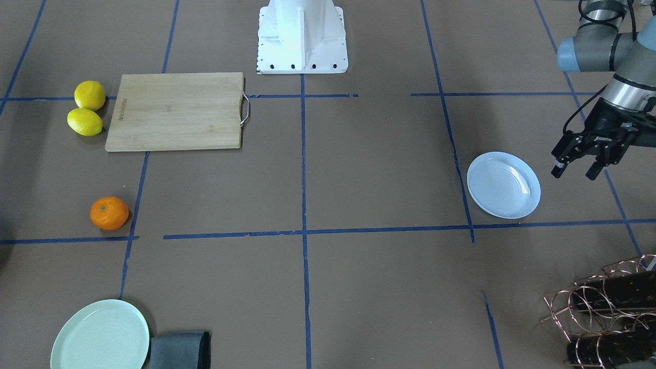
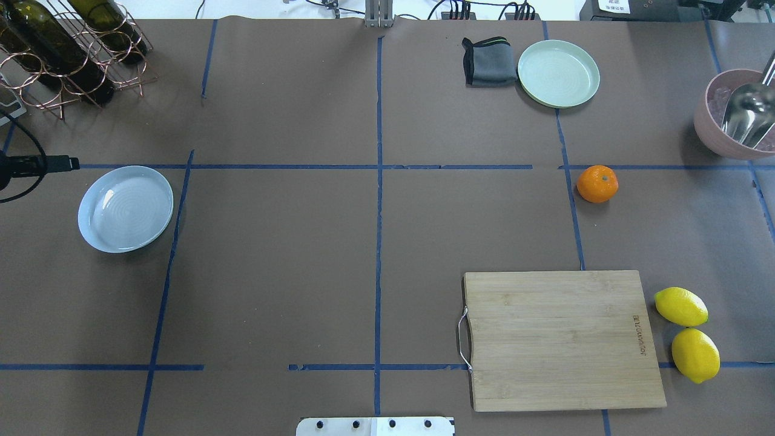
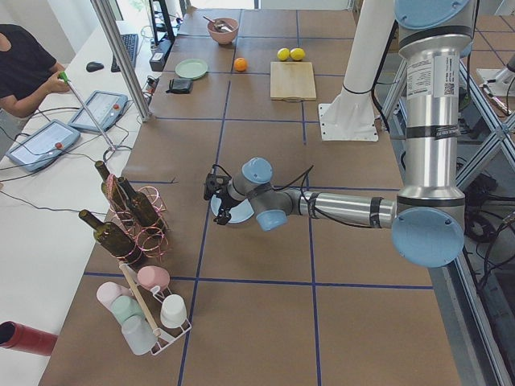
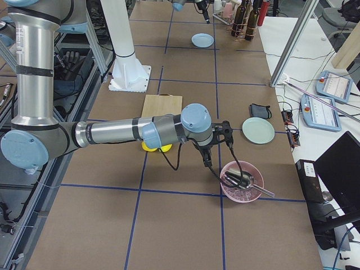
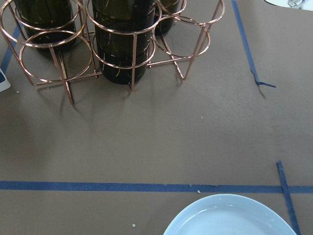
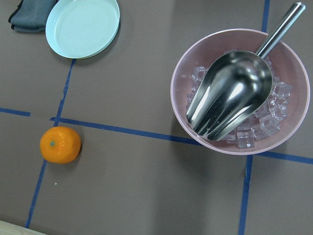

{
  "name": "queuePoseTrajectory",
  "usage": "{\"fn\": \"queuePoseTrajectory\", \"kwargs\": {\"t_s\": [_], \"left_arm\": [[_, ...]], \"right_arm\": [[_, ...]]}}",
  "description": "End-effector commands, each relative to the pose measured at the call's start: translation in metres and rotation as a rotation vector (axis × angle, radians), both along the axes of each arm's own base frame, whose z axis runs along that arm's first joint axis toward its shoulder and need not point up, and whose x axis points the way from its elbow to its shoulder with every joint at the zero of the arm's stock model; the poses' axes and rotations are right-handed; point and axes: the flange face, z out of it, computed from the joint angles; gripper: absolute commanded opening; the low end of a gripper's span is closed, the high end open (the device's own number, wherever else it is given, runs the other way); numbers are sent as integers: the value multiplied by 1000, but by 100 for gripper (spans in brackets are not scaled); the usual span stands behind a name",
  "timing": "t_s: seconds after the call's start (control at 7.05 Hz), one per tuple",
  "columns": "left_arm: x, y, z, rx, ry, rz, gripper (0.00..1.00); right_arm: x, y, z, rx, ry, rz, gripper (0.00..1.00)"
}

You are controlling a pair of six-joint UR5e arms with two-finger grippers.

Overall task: Pick orange to plate
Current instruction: 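Move the left gripper down toward the light blue plate's rim, then grip the rim of the light blue plate with the left gripper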

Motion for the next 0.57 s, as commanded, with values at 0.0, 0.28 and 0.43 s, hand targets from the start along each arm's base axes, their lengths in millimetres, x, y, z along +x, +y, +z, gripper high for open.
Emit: {"fn": "queuePoseTrajectory", "kwargs": {"t_s": [0.0, 0.28, 0.43], "left_arm": [[40, -8, 11, 0, 10, -1, 100], [54, -10, 12, 9, -2, -9, 89], [53, -9, 15, 12, -10, -4, 85]], "right_arm": [[0, -2, -2, 5, 0, 0, 100], [0, -2, -3, 7, 0, 0, 100], [0, -3, -4, 8, 1, 0, 100]]}}
